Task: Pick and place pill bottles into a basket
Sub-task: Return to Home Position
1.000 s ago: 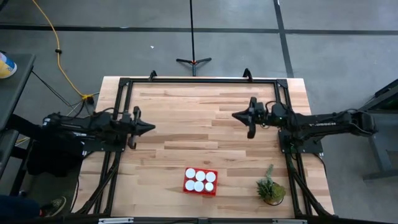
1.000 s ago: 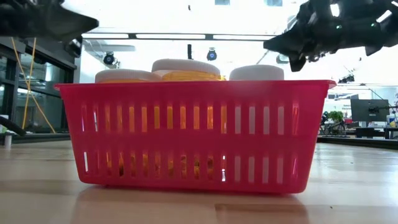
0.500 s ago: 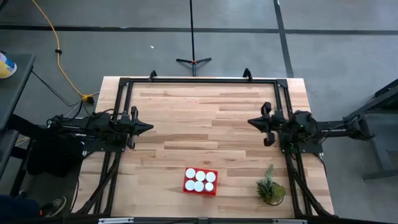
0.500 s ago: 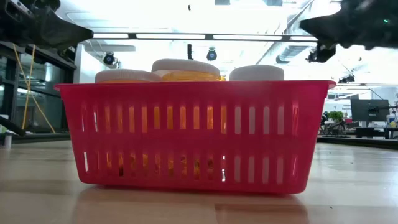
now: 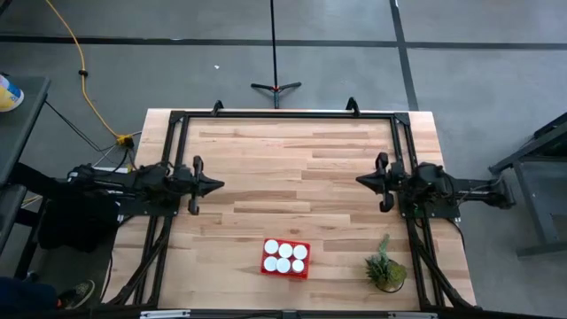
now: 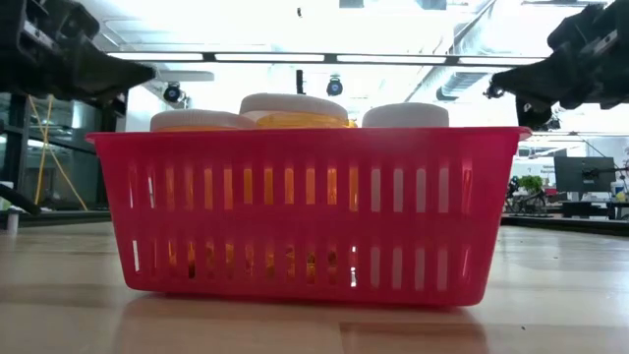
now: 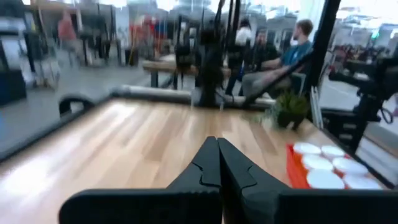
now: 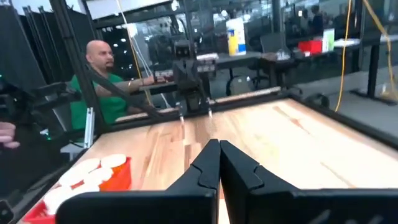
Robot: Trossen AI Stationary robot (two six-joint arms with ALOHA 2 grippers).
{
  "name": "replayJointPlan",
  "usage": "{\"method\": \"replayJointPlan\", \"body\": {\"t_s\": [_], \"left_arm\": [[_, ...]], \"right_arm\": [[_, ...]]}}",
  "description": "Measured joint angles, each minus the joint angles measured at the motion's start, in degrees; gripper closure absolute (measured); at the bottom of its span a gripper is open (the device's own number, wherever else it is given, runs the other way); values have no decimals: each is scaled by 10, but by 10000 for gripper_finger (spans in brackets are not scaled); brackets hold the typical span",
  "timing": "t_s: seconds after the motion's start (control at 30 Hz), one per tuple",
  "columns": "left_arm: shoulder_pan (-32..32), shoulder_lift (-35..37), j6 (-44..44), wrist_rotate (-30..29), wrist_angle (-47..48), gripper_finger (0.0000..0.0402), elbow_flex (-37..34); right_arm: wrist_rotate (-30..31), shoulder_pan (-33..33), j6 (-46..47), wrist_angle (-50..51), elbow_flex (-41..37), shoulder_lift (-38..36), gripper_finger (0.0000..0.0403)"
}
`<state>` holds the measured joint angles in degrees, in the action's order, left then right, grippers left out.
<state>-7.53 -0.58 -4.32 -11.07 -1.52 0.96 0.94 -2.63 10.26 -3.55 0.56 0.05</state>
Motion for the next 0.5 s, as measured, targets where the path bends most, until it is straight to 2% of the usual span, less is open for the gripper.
{"method": "replayJointPlan", "body": {"t_s": [0.2, 0.5], "left_arm": [[0, 0, 45, -22, -13, 379, -2], [0, 1, 25, -22, -14, 379, -2]], "right_arm": [[-8, 0, 10, 20, 0, 3, 403], [-7, 0, -2, 18, 0, 2, 403]]}}
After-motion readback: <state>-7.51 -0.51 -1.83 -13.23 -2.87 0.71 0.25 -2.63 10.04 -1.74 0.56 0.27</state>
